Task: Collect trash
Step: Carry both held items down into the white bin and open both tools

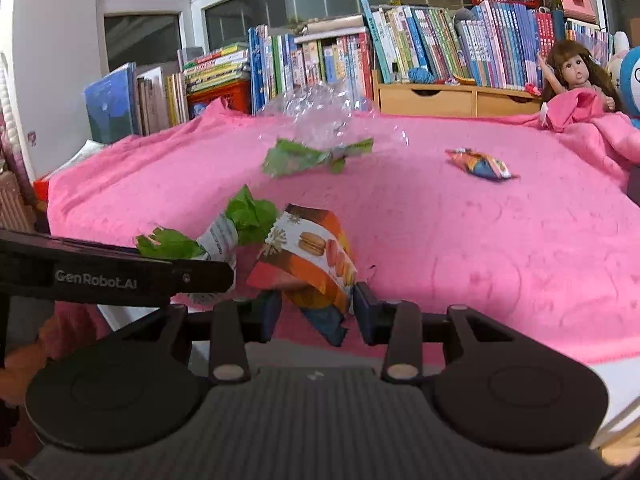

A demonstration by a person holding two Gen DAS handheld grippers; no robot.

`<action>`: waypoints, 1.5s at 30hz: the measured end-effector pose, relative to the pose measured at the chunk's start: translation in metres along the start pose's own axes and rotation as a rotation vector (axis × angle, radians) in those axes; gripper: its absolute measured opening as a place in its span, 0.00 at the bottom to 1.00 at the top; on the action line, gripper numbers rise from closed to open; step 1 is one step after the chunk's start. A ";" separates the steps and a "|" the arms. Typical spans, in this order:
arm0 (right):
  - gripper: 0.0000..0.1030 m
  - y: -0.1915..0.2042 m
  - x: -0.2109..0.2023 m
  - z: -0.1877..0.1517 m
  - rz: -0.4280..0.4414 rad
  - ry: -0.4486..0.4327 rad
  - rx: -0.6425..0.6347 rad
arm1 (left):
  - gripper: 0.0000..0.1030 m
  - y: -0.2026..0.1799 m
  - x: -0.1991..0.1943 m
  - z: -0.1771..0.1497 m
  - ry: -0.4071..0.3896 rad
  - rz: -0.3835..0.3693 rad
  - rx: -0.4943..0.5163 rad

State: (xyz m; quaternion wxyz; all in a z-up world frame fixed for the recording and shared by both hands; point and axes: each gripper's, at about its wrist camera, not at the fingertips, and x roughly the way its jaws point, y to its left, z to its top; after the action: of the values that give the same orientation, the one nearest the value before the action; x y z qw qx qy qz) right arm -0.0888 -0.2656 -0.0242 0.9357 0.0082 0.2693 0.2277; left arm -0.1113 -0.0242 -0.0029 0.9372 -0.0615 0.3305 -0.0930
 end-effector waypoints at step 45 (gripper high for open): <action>0.64 0.001 0.015 -0.073 -0.007 0.302 0.060 | 0.77 0.004 0.046 -0.072 0.452 0.064 0.114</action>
State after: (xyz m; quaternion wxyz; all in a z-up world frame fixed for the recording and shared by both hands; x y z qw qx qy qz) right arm -0.1151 -0.2664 -0.0936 0.8847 0.0009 0.4137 0.2148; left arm -0.1213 -0.0338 -0.0873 0.8439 0.0242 0.5279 -0.0931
